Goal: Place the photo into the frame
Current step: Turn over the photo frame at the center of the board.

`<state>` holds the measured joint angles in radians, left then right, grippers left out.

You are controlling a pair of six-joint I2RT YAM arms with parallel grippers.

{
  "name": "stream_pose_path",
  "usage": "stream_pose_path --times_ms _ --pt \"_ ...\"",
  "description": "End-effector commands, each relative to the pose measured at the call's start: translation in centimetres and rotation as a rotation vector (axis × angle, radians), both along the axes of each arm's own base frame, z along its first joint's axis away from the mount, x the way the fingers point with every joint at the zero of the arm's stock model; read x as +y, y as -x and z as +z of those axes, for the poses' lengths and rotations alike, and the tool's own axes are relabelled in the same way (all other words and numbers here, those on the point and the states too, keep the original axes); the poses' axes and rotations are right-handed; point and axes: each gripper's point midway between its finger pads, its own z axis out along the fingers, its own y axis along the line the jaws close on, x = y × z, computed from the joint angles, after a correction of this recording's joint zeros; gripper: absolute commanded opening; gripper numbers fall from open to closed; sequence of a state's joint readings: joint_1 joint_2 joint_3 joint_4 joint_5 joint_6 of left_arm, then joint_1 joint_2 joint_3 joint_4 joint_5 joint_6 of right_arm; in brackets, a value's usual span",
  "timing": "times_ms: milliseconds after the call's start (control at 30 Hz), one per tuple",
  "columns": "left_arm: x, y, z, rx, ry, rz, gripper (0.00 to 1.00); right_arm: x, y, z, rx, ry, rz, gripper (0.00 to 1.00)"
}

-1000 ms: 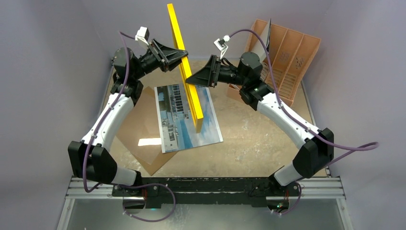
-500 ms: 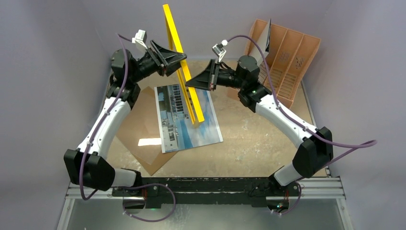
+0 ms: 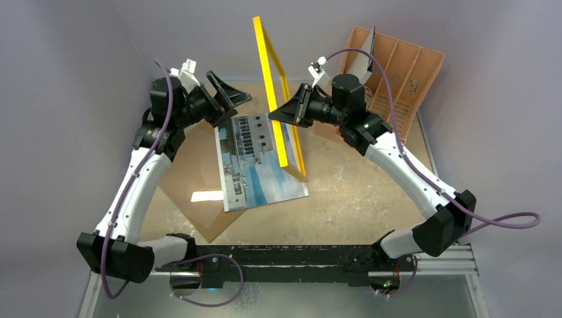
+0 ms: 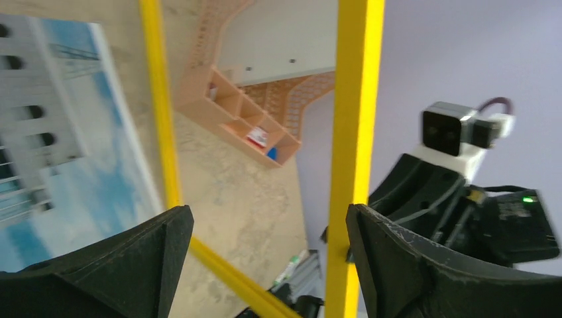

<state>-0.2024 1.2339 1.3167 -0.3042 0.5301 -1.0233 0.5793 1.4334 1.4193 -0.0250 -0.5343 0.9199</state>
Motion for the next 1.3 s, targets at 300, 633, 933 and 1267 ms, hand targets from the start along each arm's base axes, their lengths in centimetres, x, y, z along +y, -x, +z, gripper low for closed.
stream_pose_path --times_ms 300,633,933,1267 --pt "9.8 3.4 -8.0 0.128 -0.46 0.382 0.91 0.3 -1.9 -5.8 -0.059 0.341 -0.104 0.0" --pt "12.3 4.1 -11.7 0.215 -0.535 0.495 0.9 4.1 -1.6 -13.8 0.046 0.467 -0.144 0.0" --pt "15.5 4.5 -12.8 0.267 -0.626 0.645 0.9 10.8 2.8 -20.4 0.183 0.422 -0.013 0.0" --pt "15.5 4.1 -12.4 0.278 -0.648 0.629 0.92 15.3 2.1 -26.1 0.237 0.417 0.032 0.05"
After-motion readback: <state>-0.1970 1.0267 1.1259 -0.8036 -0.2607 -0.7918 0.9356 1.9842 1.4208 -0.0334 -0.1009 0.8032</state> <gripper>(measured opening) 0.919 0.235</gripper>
